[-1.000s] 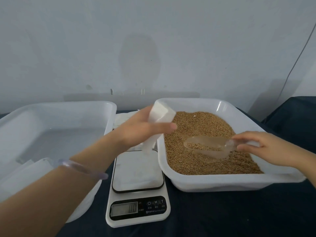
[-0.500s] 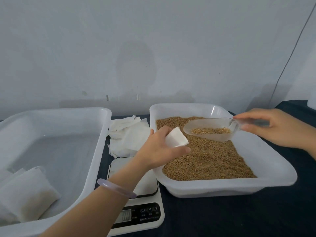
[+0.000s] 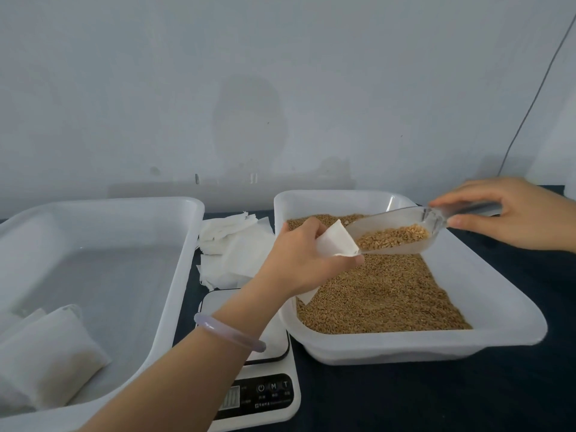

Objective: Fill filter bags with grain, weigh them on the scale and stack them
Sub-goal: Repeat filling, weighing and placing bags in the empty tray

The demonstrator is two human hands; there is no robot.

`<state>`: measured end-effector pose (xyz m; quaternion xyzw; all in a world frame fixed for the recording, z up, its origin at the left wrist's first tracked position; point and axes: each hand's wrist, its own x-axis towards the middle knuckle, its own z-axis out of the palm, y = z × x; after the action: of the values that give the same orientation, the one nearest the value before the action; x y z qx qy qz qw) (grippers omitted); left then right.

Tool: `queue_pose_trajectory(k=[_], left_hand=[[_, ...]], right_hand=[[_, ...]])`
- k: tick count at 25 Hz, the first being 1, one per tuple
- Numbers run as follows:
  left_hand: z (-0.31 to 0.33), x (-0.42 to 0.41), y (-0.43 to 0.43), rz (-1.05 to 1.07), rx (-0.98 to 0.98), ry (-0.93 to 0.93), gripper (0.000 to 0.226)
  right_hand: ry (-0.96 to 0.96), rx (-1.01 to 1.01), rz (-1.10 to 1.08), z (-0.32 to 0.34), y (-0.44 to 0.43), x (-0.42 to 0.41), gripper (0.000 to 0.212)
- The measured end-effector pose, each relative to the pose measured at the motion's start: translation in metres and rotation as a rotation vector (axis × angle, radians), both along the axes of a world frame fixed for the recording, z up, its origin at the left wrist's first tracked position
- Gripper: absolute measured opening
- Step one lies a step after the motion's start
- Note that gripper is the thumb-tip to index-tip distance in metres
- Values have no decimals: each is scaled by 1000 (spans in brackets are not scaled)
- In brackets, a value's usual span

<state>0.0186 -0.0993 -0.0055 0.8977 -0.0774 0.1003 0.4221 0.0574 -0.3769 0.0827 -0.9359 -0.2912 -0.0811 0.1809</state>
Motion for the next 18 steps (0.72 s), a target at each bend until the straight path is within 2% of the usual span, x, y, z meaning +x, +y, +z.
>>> queue_pose_trajectory(k=[3, 6, 12, 18], left_hand=[[-2, 1, -9, -15, 204, -56, 51], [-7, 1, -18, -16, 283, -13, 55], [-16, 2, -21, 1, 263, -5, 57], [-17, 0, -18, 48, 177, 0, 58]], right_hand=[[-29, -61, 18, 0, 1, 0, 34], [-91, -155, 29, 0, 4, 2, 33], [-287, -377, -8, 13, 22, 8, 31], [-374, -422, -8, 29, 42, 8, 31]])
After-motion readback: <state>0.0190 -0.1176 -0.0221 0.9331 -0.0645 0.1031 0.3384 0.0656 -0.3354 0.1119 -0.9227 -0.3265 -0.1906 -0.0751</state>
